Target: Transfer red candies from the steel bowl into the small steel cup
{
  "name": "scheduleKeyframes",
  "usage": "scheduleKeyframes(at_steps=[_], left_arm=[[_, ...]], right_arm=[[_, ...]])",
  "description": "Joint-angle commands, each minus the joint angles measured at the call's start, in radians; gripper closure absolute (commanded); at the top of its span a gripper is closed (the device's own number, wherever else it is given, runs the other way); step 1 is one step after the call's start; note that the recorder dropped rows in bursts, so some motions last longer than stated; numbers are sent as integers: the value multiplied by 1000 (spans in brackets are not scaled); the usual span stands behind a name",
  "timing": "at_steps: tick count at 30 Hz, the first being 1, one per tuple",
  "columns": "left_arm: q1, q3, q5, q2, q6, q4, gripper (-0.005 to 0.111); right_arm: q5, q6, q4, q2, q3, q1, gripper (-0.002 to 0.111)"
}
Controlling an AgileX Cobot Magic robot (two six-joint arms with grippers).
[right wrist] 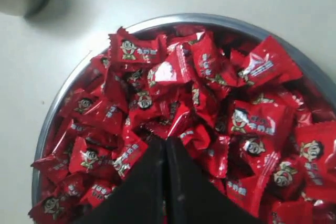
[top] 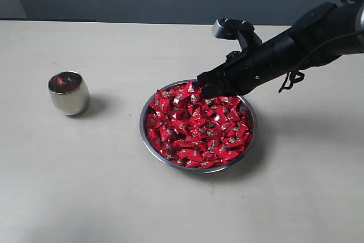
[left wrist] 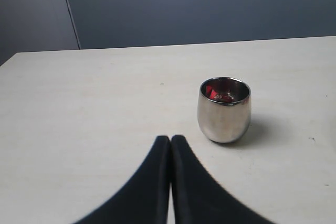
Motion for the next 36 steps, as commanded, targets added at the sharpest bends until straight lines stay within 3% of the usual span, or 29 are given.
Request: scheduleKeyframes(at_steps=[1, 3, 5, 9, 13, 19, 36], left_arm=[[1, 4, -2, -4, -1, -2, 106], [1, 4, -2, -4, -1, -2, 106], [1, 4, -2, -4, -1, -2, 106], [1, 4, -2, -4, -1, -2, 106], [1, 4, -2, -4, -1, -2, 106], [1, 4, -2, -4, -1, -2, 106], [1, 4, -2, -4, -1, -2, 106]], right_arm=[[65, 13, -11, 34, 4, -4, 103], [70, 35, -2, 55, 4, -4, 79], [58, 71, -2, 57, 4, -4, 67], [50, 71, 38, 57, 4, -4, 76], [50, 71, 41, 68, 4, -4, 70], [50, 74, 117, 126, 1, -4, 70], [92, 143, 80, 205, -98, -4, 70]])
